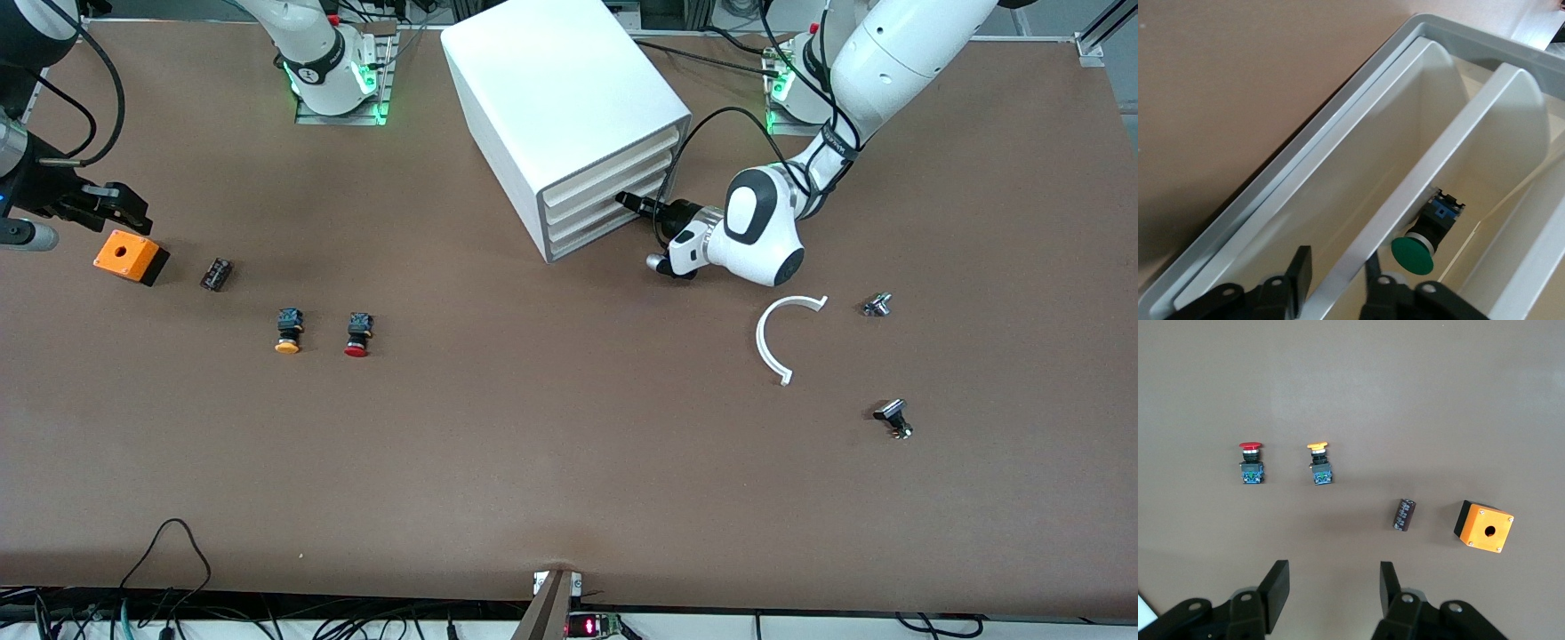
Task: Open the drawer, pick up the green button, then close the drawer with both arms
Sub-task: 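Reach the left gripper to the cabinet's drawer handle and grasp it, then pull the drawer open with the left gripper, then move the right gripper over the open drawer while the left gripper withdraws, then lower the right gripper into the drawer and grasp the green button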
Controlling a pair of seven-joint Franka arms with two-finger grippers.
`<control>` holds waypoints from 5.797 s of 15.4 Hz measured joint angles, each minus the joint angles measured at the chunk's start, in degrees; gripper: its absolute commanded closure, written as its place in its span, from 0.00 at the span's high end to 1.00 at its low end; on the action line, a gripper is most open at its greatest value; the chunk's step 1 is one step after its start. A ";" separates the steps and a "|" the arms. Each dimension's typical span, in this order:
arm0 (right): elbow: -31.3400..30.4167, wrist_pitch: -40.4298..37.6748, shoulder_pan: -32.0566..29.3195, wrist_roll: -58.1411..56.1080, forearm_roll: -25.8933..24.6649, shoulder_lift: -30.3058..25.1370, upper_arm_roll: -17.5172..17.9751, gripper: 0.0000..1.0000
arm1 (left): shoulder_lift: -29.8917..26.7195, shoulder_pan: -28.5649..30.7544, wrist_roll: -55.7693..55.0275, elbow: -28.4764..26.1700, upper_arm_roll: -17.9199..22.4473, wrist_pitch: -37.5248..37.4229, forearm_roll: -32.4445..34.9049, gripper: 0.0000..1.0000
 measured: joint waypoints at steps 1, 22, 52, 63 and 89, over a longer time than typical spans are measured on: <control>0.01 0.00 0.02 0.00 0.00 0.00 0.00 0.63 | -0.27 0.02 0.82 0.00 -0.13 0.20 0.00 0.00; 0.45 9.20 2.45 3.98 9.55 7.61 0.31 0.98 | -4.77 8.62 1.51 10.99 8.89 6.39 5.67 1.00; 38.87 19.39 52.05 -18.23 -0.10 49.36 5.29 0.98 | -31.32 11.64 -20.64 28.51 16.84 -26.35 56.02 1.00; 35.93 18.87 53.97 -18.90 -5.87 51.92 7.64 0.98 | -31.33 11.63 -20.94 28.51 16.84 -26.35 55.69 1.00; 35.63 19.69 54.50 -15.43 -15.05 52.61 10.27 0.43 | -31.47 11.62 -20.98 28.52 16.84 -26.42 55.20 1.00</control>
